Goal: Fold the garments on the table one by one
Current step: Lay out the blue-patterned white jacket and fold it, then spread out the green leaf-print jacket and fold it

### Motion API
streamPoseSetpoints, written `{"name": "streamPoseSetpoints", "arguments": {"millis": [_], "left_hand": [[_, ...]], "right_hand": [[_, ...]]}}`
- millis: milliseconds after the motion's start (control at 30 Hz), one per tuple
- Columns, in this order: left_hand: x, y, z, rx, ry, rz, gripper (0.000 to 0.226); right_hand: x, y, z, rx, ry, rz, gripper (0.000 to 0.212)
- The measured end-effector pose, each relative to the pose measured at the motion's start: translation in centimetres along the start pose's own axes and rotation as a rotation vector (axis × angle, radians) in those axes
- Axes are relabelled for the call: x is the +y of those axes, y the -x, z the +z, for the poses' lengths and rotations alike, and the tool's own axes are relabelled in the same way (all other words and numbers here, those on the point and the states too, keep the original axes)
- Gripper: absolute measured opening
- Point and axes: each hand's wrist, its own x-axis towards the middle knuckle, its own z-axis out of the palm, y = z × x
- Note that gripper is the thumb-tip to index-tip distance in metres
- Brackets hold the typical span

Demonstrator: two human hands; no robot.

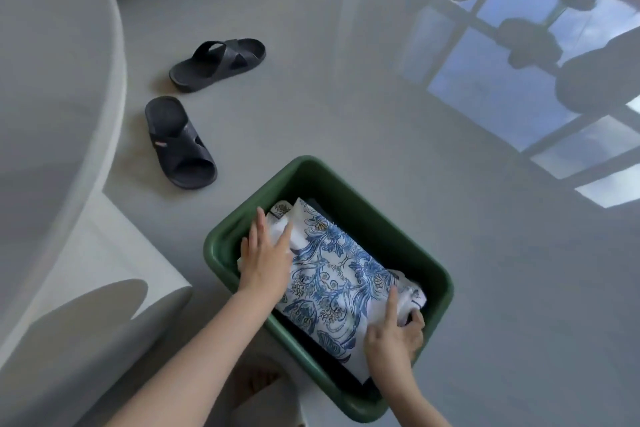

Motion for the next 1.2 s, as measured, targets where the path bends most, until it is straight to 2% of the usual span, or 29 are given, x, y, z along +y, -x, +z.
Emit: {"name": "streamPoseSetpoints", "arguments": {"millis": [67, 133, 267, 367, 467, 567, 700, 800, 900, 967, 1033, 1067, 1167, 1200], "left_hand": [[0.9, 1.7, -0.4, 0.027, -0.010, 0.151, 0.056], [1.4, 3.4, 0.0, -0.073, -0.044, 0.269, 0.056], [0.1, 4.4, 2.3, -0.281, -0.192, 0.280, 0.068], [0.3, 3.4, 3.7, -0.309, -0.272, 0.272, 0.071], [1.4, 1.9, 3.9, -0.341, -0.290, 0.272, 0.070], [1.4, 0.8, 3.3, -0.415, -0.276, 0.280, 0.070], [1.3, 0.8, 1.4, -0.493, -0.180, 0.281, 0.063], [1.0, 1.5, -1.7, -0.335, 0.128, 0.214, 0.048], [1.1, 3.6, -4.9, -0.144, 0.327, 0.163, 0.042], [1.7, 5.6, -7.0, -0.106, 0.436, 0.118, 0.038], [2.4, 7.9, -9.4, -0.104, 0.484, 0.117, 0.038], [2.9, 9.1, -10.7, -0.105, 0.496, 0.132, 0.037], [4.1, 13.0, -15.5, -0.048, 0.547, 0.205, 0.034], [4.3, 14.5, -17.4, -0.001, 0.567, 0.242, 0.033]], "right_hand": [[0.2, 0.6, -0.2, 0.095, 0.110, -0.174, 0.078], [0.2, 1.4, -0.5, 0.084, 0.149, -0.338, 0.074], [0.7, 1.2, 0.2, -0.146, 0.402, -0.533, 0.073], [0.9, 0.9, 1.4, -0.299, 0.449, -0.422, 0.074], [0.6, -0.6, 1.6, -0.360, 0.492, -0.382, 0.075], [-0.3, -2.0, 0.9, -0.456, 0.607, -0.348, 0.076], [-1.4, -2.2, -0.3, -0.568, 0.609, -0.317, 0.082], [-3.2, -1.7, -2.4, -0.611, 0.484, -0.298, 0.100], [-4.7, -0.7, -5.1, -0.562, 0.261, -0.308, 0.113], [-5.7, 0.3, -7.0, -0.556, 0.143, -0.344, 0.115], [-7.1, 1.7, -9.4, -0.569, 0.045, -0.346, 0.132], [-7.8, 2.5, -10.6, -0.567, 0.015, -0.353, 0.130], [-10.3, 5.6, -14.1, -0.519, -0.051, -0.410, 0.086], [-11.3, 6.4, -15.2, -0.499, -0.073, -0.436, 0.078]]}}
